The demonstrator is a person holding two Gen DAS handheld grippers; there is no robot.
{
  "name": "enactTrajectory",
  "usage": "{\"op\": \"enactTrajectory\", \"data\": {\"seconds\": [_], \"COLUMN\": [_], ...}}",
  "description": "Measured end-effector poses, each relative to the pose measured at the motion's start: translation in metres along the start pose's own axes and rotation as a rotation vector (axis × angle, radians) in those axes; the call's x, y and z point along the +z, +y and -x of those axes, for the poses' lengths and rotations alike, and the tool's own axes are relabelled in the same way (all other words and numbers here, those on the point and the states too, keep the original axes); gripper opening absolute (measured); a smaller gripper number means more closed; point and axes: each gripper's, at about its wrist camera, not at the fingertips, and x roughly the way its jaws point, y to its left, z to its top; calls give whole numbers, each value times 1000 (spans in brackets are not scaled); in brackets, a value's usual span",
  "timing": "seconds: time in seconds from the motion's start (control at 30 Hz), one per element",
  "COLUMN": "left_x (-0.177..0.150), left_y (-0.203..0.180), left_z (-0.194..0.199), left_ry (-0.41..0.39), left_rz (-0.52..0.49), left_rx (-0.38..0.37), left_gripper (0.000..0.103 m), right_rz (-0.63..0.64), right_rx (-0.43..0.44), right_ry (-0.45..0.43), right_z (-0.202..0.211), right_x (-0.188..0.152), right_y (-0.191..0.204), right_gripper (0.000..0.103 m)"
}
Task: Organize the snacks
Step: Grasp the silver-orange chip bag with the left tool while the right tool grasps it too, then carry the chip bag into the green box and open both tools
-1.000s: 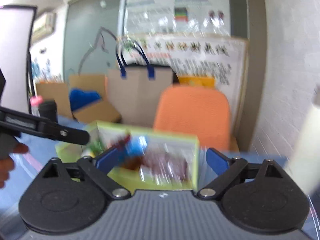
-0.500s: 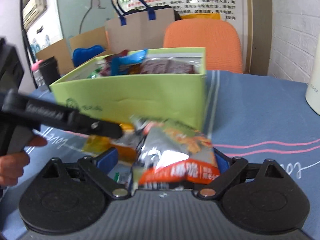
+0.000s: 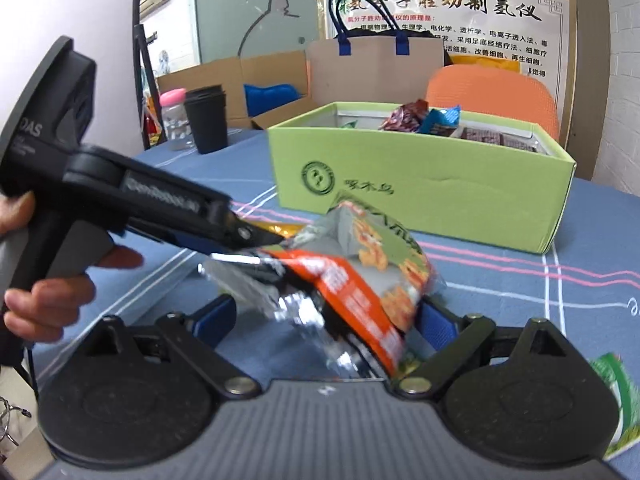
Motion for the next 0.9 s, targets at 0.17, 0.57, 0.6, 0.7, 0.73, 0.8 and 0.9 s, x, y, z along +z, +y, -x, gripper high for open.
{"op": "enactTrajectory", "data": {"seconds": [0.17, 0.57, 0.6, 0.7, 0.73, 0.8, 0.9], "left_x": [-4, 18, 16, 19, 23, 36, 68], "left_y": [-1, -74, -75, -74, -75, -80, -87], "left_z": [44, -26, -21, 5, 13, 27, 28], "left_ry": [-71, 92, 69, 2, -23, -82, -153], "left_rz": [16, -193, -189, -176, -170, -177, -207], "left_rx": [-105, -144, -145, -204, -221, -232, -203], "left_gripper": [62, 22, 21, 20, 21, 22, 22], "right_rz": [-109, -122, -95, -12, 5, 39, 70], "right_rx": [20, 21, 16, -7, -9, -5, 9], "right_ry": [-29, 21, -1, -80, -108, -151, -174], "right_z": [20, -14, -7, 18, 24, 25, 5], "right_x": [-2, 8, 9, 22, 30, 49, 85], "right_y": [-8, -21, -18, -8, -6, -8, -16], "right_gripper": [94, 80, 78, 78, 78, 79, 79]}}
